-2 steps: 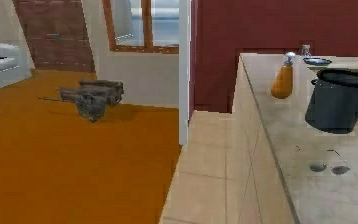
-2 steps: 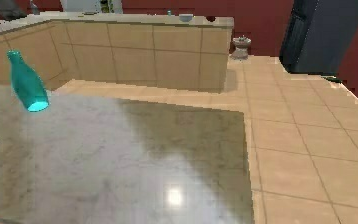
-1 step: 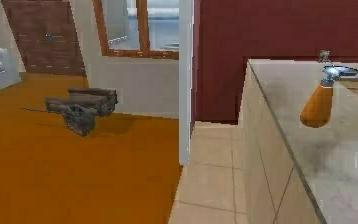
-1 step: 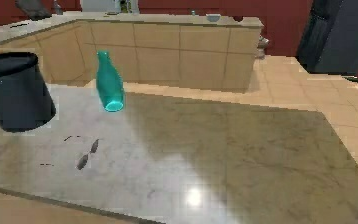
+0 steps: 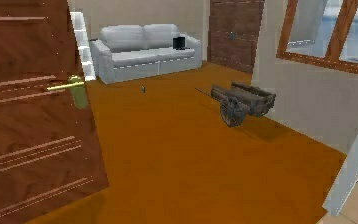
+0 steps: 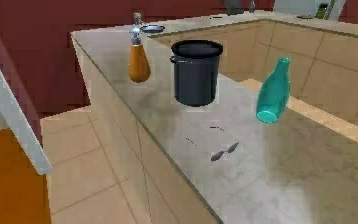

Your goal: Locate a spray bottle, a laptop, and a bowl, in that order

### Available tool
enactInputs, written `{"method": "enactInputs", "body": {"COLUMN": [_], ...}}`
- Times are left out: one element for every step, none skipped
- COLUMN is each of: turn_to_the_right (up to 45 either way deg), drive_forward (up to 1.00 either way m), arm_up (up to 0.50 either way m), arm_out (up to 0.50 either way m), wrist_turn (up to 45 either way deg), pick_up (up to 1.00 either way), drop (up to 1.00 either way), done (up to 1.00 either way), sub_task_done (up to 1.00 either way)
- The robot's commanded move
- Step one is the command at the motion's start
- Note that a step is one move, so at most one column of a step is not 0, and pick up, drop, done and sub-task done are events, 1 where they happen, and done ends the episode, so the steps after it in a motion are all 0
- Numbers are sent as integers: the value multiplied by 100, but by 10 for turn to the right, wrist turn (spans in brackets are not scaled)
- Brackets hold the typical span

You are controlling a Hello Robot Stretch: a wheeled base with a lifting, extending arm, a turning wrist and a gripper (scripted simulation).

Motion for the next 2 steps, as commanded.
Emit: {"method": "enactInputs", "body": {"turn_to_the_right": [0, -30], "drive_forward": [100, 0], "arm_up": [0, 0], "arm_out": [0, 0], "wrist_turn": [0, 0], "pick_up": [0, 0], "drop": [0, 0], "done": [0, 0], "sub_task_done": [0, 0]}}
